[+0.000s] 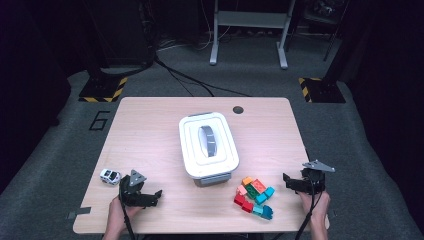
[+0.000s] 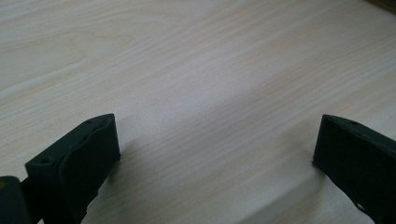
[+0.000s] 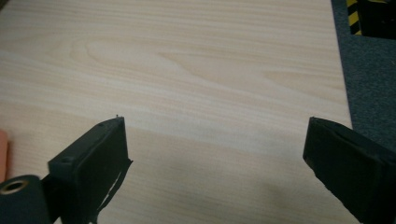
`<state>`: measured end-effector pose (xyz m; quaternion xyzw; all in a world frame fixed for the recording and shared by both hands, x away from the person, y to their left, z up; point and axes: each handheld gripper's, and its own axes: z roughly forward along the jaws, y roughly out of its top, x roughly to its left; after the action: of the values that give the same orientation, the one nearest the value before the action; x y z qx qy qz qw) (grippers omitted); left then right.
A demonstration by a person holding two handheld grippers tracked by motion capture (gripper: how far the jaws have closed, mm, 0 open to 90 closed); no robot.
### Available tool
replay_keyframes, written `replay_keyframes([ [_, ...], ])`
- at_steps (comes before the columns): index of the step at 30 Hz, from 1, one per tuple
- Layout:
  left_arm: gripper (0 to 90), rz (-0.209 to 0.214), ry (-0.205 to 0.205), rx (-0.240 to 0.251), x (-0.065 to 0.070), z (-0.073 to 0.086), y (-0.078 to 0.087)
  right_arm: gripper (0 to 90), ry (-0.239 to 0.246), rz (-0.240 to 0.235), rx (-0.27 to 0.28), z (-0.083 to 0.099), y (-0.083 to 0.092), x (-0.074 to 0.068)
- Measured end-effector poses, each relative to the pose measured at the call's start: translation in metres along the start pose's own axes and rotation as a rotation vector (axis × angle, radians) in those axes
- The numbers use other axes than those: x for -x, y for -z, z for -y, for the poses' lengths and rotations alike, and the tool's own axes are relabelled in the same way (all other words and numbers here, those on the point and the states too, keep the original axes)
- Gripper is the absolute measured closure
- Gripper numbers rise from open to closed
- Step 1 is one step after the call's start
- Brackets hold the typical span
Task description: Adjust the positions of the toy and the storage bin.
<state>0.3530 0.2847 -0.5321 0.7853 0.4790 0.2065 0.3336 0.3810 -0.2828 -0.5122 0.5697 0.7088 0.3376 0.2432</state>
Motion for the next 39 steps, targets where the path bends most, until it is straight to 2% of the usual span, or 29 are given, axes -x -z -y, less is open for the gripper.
replay_keyframes([
  [1,0.4,0.011,-0.011,-0.011,-0.001,-0.001,0.000,3.0,0.022,0.003,-0.002,0.003,-0.002,0.001],
  [5,0.5,-0.003,0.000,-0.054,0.001,-0.007,0.000,0.0,0.054,-0.015,-0.009,0.010,-0.007,0.000],
  [7,0.4,0.032,0.006,-0.064,0.002,-0.011,0.000,0.0,0.078,-0.005,-0.012,0.011,-0.008,-0.004],
  [8,0.2,0.032,0.017,-0.050,0.004,-0.013,0.000,0.0,0.088,-0.005,-0.018,0.011,-0.011,-0.005],
  [9,0.2,0.034,0.018,-0.039,0.005,-0.016,0.002,0.0,0.098,0.005,-0.048,0.011,-0.013,-0.007],
  [11,0.2,0.040,0.039,-0.008,0.009,-0.024,0.005,0.0,0.107,0.000,-0.044,0.011,-0.014,-0.008],
  [12,0.2,0.039,0.049,0.005,0.012,-0.029,0.007,0.0,0.093,-0.001,-0.044,0.011,-0.014,-0.008],
  [16,0.2,0.050,0.068,0.044,0.019,-0.049,0.015,0.0,0.099,0.005,-0.045,0.011,-0.014,-0.008],
  [17,0.2,0.051,0.063,0.046,0.022,-0.056,0.019,0.0,0.093,0.007,-0.040,0.011,-0.014,-0.009],
  [18,0.2,0.053,0.056,0.048,0.024,-0.063,0.022,0.0,0.114,0.010,-0.041,0.011,-0.013,-0.009],
  [21,0.2,0.047,0.047,0.066,0.029,-0.080,0.030,0.0,0.117,0.020,-0.035,0.012,-0.013,-0.010],
  [26,1.4,0.039,0.017,0.104,0.043,-0.113,0.041,0.1,0.092,0.012,-0.044,0.011,-0.013,-0.009],
  [30,1.8,0.034,0.004,0.131,0.057,-0.136,0.042,2.1,0.089,0.002,-0.044,0.010,-0.014,-0.006],
  [32,1.6,0.031,-0.017,0.134,0.065,-0.147,0.040,2.2,0.074,0.005,-0.045,0.010,-0.014,-0.006],
  [35,2.5,0.026,-0.053,0.142,0.077,-0.161,0.036,2.2,0.086,0.002,-0.043,0.010,-0.014,-0.006],
  [39,4.7,0.037,-0.080,0.145,0.091,-0.178,0.028,2.2,0.074,-0.001,-0.044,0.010,-0.014,-0.006],
])
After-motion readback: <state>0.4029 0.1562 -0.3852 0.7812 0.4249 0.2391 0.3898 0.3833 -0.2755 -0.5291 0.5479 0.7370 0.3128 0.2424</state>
